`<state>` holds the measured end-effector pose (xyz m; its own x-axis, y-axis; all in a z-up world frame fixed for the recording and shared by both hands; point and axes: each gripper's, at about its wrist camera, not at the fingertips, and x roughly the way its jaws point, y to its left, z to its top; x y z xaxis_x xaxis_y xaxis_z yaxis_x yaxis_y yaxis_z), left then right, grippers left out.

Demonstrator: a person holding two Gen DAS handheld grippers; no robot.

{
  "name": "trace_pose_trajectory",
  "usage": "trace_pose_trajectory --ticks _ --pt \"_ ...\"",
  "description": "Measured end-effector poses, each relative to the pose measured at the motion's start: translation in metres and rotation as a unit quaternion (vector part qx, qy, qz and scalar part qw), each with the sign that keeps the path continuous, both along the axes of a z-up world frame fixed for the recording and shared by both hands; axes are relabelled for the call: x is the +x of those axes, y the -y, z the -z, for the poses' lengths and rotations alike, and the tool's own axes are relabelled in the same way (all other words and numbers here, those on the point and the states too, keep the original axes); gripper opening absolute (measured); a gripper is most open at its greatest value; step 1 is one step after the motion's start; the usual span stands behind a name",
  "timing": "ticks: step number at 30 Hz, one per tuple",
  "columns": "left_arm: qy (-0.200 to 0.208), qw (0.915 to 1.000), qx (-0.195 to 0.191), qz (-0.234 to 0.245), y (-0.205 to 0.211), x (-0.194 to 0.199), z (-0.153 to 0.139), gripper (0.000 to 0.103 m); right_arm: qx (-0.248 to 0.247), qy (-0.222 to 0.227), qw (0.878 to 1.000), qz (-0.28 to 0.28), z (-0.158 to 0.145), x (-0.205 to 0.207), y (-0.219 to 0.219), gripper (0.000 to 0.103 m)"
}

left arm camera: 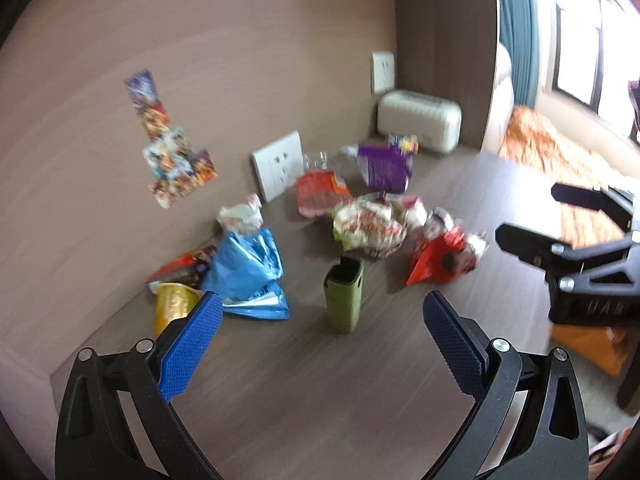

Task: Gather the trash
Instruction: 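Grasp the red-silver wrapper with the right tool while the left tool grasps the green cup, then carry both items to the white bin and release them inside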

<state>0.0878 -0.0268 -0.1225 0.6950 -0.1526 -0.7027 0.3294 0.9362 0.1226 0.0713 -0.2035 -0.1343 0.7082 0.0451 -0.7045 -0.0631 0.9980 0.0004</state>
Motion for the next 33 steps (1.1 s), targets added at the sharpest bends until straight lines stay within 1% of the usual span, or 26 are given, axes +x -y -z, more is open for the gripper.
trace_pose_trajectory --ticks 3,7,9,10,11,12,13,14,15,16,17,18,20,22,27,33 --pt "-0.014 0.9996 0.010 0.022 0.006 0.018 0.022 0.098 -0.009 -0.028 1.000 0.004 0.022 0.021 0.000 0.099" --pt "-0.030 0.9981 0.017 0.052 0.014 0.042 0.043 0.098 -0.032 -0.061 0.998 0.010 0.049 0.049 0.000 0.099" --pt "-0.036 0.9974 0.021 0.059 0.018 0.054 0.052 0.098 -0.027 -0.081 0.996 0.008 0.062 0.062 0.001 0.099" --pt "-0.040 0.9969 0.018 0.065 0.019 0.059 0.056 0.096 -0.023 -0.093 0.995 0.005 0.068 0.068 0.001 0.099" --pt "-0.041 0.9968 0.014 0.067 0.020 0.062 0.058 0.090 -0.017 -0.102 0.995 0.001 0.073 0.073 0.001 0.099" --pt "-0.048 0.9963 0.009 0.071 0.020 0.067 0.062 0.086 -0.010 -0.108 0.994 -0.003 0.077 0.077 0.001 0.099" --pt "-0.057 0.9955 0.005 0.076 0.021 0.071 0.066 0.077 -0.007 -0.111 0.994 -0.005 0.079 0.078 0.001 0.096" --pt "-0.063 0.9948 0.001 0.080 0.021 0.074 0.069 0.066 -0.005 -0.110 0.994 -0.005 0.079 0.079 0.000 0.084" --pt "-0.070 0.9941 0.002 0.083 0.023 0.077 0.072 0.061 -0.006 -0.111 0.994 -0.006 0.080 0.079 -0.001 0.076" --pt "-0.075 0.9935 0.002 0.086 0.024 0.079 0.075 0.055 -0.006 -0.115 0.993 -0.008 0.080 0.079 -0.002 0.070" --pt "-0.075 0.9932 0.000 0.089 0.025 0.080 0.077 0.046 -0.006 -0.114 0.993 -0.008 0.080 0.078 -0.001 0.066" --pt "-0.075 0.9930 -0.001 0.092 0.026 0.081 0.078 0.042 -0.003 -0.114 0.994 -0.008 0.080 0.077 -0.001 0.066" --pt "-0.079 0.9921 -0.006 0.097 0.026 0.082 0.080 0.026 0.004 -0.112 0.994 -0.003 0.077 0.072 0.002 0.065" --pt "-0.082 0.9914 -0.013 0.101 0.027 0.081 0.081 0.025 0.006 -0.104 0.995 0.007 0.069 0.063 0.006 0.065" --pt "-0.092 0.9893 -0.029 0.109 0.025 0.075 0.078 0.025 0.024 -0.078 0.996 0.035 0.047 0.037 0.017 0.065" --pt "-0.093 0.9883 -0.025 0.118 0.029 0.055 0.065 0.025 0.044 -0.054 0.994 0.086 0.028 -0.012 0.053 0.064"
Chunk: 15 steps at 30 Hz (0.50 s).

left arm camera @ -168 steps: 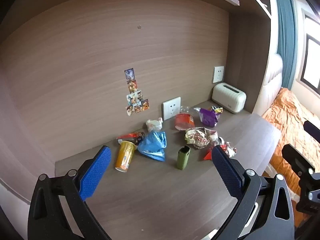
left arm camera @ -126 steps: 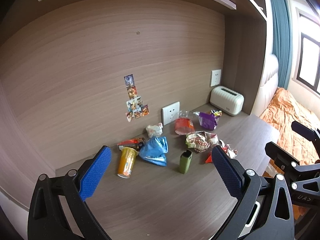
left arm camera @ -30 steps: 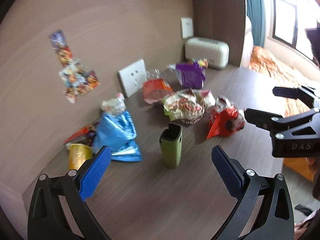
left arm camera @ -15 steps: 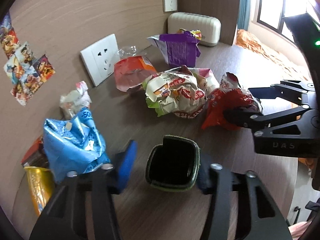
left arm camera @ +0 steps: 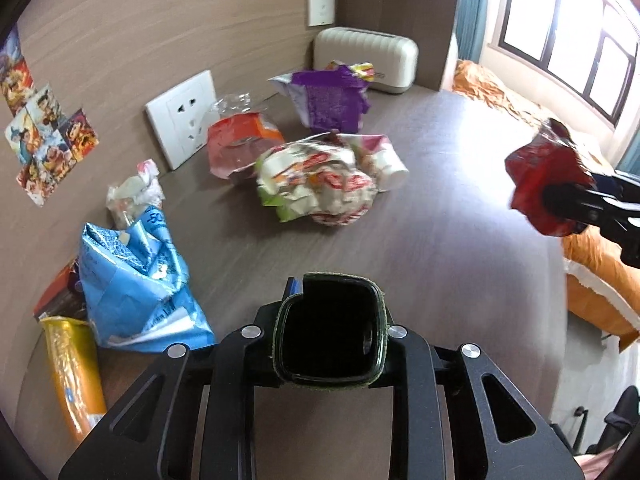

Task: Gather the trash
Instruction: 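Carry both items to the white bin and release them inside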

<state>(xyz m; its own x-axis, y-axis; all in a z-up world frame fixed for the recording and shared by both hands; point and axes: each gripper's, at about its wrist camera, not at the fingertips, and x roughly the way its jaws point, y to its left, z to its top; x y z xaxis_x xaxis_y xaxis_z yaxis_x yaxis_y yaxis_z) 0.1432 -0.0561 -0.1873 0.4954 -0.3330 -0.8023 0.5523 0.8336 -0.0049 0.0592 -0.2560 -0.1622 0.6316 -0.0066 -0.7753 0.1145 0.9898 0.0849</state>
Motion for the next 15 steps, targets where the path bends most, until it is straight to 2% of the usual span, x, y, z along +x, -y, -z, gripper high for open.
trace_pose_trajectory --ticks 6,11,15 --pt "-0.007 0.9973 -0.031 0.066 0.044 -0.034 -0.023 0.025 -0.002 0.002 0.997 0.071 -0.002 -0.069 0.054 0.065" --pt "-0.019 0.9895 -0.060 0.130 0.101 -0.071 -0.037 0.025 -0.011 -0.011 0.992 0.123 0.006 -0.119 0.106 0.065" --pt "-0.025 0.9830 -0.046 0.176 0.171 -0.108 -0.030 0.025 -0.010 -0.033 0.989 0.143 0.025 -0.150 0.150 0.065"
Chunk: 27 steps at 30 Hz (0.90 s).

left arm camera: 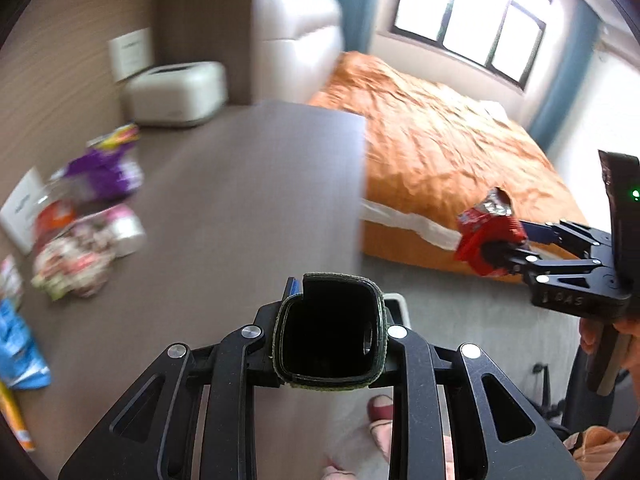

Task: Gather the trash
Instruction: 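Carry both items to the white bin and release them inside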

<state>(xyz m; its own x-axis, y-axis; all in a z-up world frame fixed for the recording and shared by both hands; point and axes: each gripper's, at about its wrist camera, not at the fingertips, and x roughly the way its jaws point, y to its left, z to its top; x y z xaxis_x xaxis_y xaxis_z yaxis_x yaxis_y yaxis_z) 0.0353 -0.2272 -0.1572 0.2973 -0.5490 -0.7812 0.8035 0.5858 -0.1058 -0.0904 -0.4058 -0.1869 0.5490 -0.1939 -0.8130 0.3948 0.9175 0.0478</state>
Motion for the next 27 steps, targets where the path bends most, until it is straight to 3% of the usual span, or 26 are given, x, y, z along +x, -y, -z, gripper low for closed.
trace_pose_trajectory --ticks 5,11,14,18,25,27 --pt "-0.014 0.9986 0.020 0.048 0.082 -0.040 0.019 0.025 0.006 -0.047 0.999 -0.001 0.042 -0.032 0.058 0.065" --pt "-0.055 0.9931 0.063 0.082 0.179 -0.057 0.091 0.025 0.026 -0.101 0.994 -0.018 0.114 -0.052 0.108 0.065" --pt "-0.076 0.9890 0.084 0.094 0.215 -0.055 0.143 0.025 0.031 -0.127 0.991 -0.026 0.161 -0.053 0.123 0.065" --pt "-0.111 0.9813 0.116 0.106 0.254 -0.045 0.236 0.025 0.039 -0.160 0.986 -0.029 0.242 -0.047 0.141 0.065" --pt "-0.129 0.9726 0.159 0.111 0.296 -0.022 0.377 0.025 0.058 -0.195 0.977 -0.069 0.378 -0.028 0.141 0.065" --pt "-0.131 0.9704 0.168 0.114 0.301 -0.020 0.408 0.025 0.060 -0.200 0.975 -0.076 0.405 -0.024 0.140 0.065"
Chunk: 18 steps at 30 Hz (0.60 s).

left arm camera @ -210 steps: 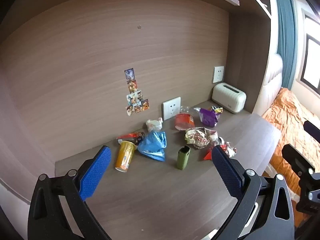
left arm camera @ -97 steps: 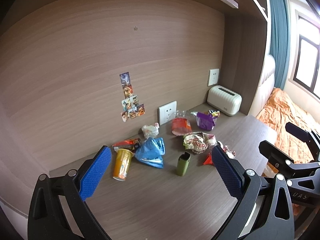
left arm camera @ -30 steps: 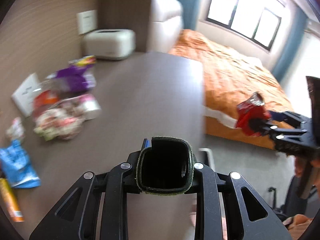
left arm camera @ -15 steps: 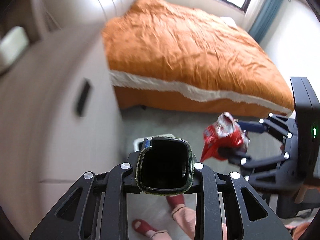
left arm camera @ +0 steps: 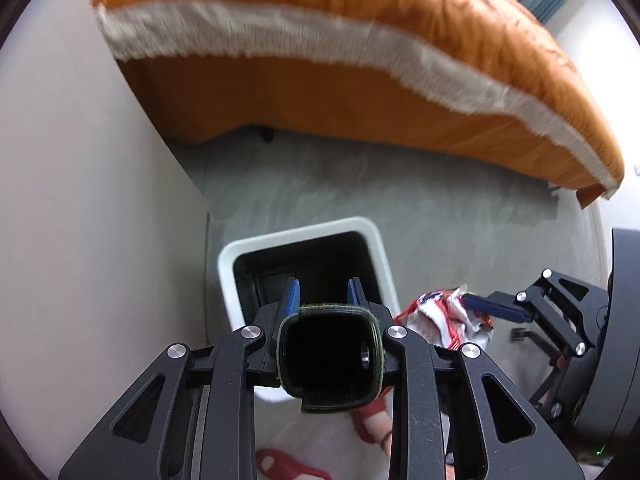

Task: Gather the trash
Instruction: 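Carry both items to the white bin and release them inside, then raise both open tools from the bin back toward the desk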

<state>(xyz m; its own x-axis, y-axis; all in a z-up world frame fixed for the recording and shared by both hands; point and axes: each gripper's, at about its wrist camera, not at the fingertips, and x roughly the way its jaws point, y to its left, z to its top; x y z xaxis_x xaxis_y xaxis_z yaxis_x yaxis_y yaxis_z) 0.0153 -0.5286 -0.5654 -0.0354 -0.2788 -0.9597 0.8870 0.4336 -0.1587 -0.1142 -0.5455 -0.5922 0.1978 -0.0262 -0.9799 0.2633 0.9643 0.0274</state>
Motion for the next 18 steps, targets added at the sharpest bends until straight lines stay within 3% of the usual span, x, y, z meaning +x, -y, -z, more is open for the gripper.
trace_pose_trajectory --ticks 2,3,4,5,10,18 --pt "-0.003 1.0000 0.005 -0.003 0.003 0.002 0.022 0.026 -0.002 -0.004 1.000 -0.010 0.024 0.002 -0.001 0.065" --pt "-0.007 0.9999 0.007 -0.011 0.002 0.005 0.032 0.031 -0.004 -0.006 1.000 -0.014 0.032 0.003 -0.001 0.071" --pt "-0.014 0.9996 0.012 -0.021 0.002 0.008 0.043 0.067 -0.005 -0.010 1.000 -0.020 0.042 0.003 -0.003 0.095" --pt "-0.016 0.9992 0.020 -0.030 -0.001 0.011 0.049 0.098 0.002 -0.008 1.000 -0.021 0.050 0.002 -0.002 0.099" --pt "-0.012 0.9977 0.040 -0.054 -0.009 0.020 0.072 0.098 -0.001 -0.025 1.000 -0.018 0.064 -0.001 0.006 0.098" --pt "0.009 0.9976 0.053 -0.044 -0.013 0.019 0.053 0.098 -0.009 -0.017 1.000 -0.012 0.046 0.008 0.011 0.098"
